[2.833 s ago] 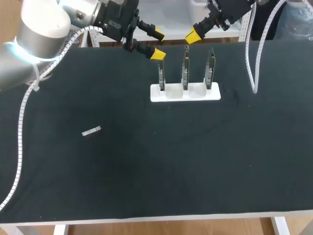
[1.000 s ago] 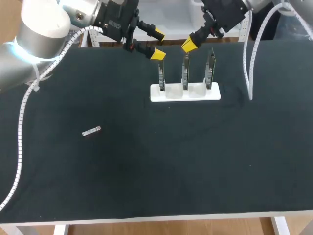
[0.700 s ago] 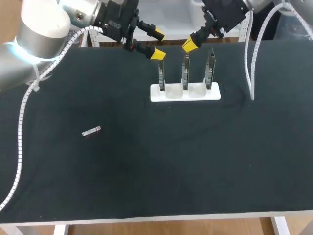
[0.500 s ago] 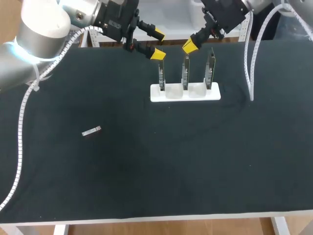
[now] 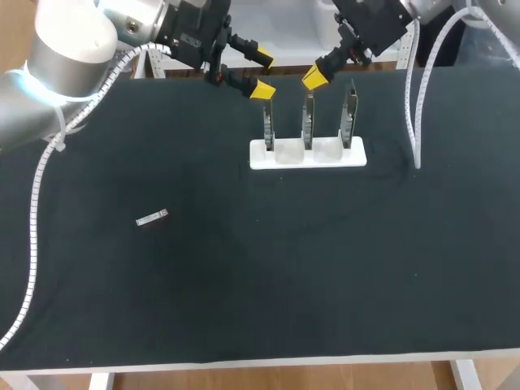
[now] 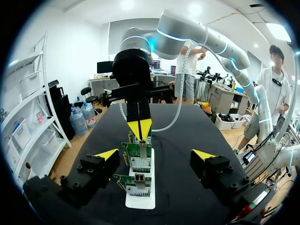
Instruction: Pick up the optical module with the left hand, and insert it into the network port with the right hand.
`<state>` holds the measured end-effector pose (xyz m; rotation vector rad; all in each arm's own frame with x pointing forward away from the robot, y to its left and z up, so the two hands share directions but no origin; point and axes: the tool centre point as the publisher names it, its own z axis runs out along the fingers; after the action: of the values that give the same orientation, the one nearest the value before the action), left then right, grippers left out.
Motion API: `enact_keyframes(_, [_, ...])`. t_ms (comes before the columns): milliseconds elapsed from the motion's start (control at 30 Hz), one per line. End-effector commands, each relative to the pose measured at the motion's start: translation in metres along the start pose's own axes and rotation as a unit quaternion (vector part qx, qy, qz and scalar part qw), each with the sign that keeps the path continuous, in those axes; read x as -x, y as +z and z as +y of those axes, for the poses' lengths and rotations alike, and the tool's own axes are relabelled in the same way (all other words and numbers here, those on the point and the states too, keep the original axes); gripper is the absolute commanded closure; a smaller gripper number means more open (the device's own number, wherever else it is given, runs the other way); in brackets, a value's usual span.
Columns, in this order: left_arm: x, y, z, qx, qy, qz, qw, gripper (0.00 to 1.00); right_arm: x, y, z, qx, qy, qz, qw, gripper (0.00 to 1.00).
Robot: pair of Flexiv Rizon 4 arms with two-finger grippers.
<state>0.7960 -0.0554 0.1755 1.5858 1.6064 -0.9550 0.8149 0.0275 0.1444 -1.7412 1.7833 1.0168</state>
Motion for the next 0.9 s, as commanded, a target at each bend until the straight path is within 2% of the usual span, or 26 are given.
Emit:
enact_keyframes(33, [-0.0001,0.0000,0.0009,-0.001,0.001,0.001,1.000,0.00,-0.0043,0.0025,-0.0083,0.049,0.002,0.001,0.999,1.00])
enact_keyframes(533, [-0.0001,0.0000,0.0009,-0.001,0.001,0.001,1.000,0.00,-0.0093,0.0033,-0.0098,0.049,0.009,0.002,0.999,1.00])
enact_keyframes(900, [-0.0001,0.0000,0.0009,-0.001,0.001,0.001,1.000,0.00,-0.0017,-0.0006,-0.0102,0.045,0.005,-0.002,0.999,1.00])
